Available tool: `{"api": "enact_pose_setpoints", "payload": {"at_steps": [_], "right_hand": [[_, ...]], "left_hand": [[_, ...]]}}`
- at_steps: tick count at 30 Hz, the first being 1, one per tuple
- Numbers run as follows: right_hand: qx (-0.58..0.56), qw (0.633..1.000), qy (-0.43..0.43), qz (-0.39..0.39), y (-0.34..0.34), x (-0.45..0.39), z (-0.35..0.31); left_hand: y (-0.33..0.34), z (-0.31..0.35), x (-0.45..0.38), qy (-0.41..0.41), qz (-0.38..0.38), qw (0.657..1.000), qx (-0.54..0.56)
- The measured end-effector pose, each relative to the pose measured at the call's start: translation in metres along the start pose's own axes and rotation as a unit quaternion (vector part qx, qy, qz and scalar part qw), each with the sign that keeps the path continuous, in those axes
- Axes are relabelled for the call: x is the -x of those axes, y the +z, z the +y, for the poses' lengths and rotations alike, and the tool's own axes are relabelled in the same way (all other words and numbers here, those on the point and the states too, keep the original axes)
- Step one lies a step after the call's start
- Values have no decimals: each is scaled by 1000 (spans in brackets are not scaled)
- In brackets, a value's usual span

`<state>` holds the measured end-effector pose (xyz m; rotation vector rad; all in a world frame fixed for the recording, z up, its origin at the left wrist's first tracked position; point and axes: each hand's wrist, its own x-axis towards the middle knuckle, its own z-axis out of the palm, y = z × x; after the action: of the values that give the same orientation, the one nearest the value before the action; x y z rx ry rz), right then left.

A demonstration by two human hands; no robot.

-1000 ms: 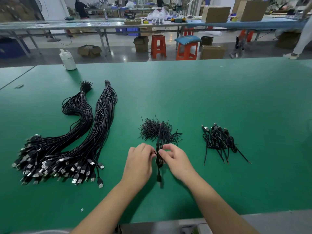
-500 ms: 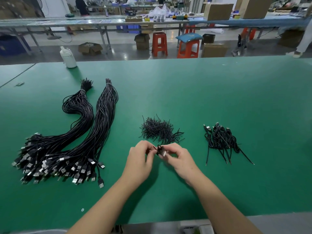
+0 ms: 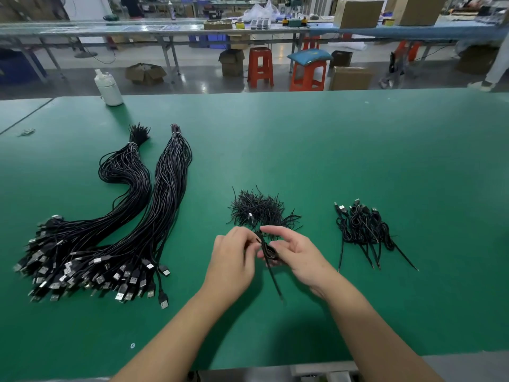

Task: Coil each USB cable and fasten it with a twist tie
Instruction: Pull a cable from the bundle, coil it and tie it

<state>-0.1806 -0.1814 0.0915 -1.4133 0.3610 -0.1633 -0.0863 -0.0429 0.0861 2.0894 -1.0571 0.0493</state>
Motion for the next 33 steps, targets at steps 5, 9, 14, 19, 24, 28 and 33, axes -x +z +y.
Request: {"api": "enact_pose_setpoints", "payload": {"at_steps": [5,9,14,19,24,28,33], "right_hand": [[35,998,17,-48,-8,-5,0],[204,976,-54,49,-7,-10,-2],[168,984,-16,59,-3,-8,-2],[69,992,-3,104,3,-7,-1],[34,997,-40,48,4,-2,-3],[64,996,-46,30,7,0,-1],[141,979,-83,126,8,-6,1]], "left_hand": [[0,3,-8,-139,-15,982,130],[4,3,-6,-114,-9,988,108],[10,4,-3,-30,32,999,13],[13,1,1,89,37,992,-86],[9,1,-4,-60,29,996,51],[5,1,-11,-113,18,990,87],[5,3,-9,-70,8,995,68]]}}
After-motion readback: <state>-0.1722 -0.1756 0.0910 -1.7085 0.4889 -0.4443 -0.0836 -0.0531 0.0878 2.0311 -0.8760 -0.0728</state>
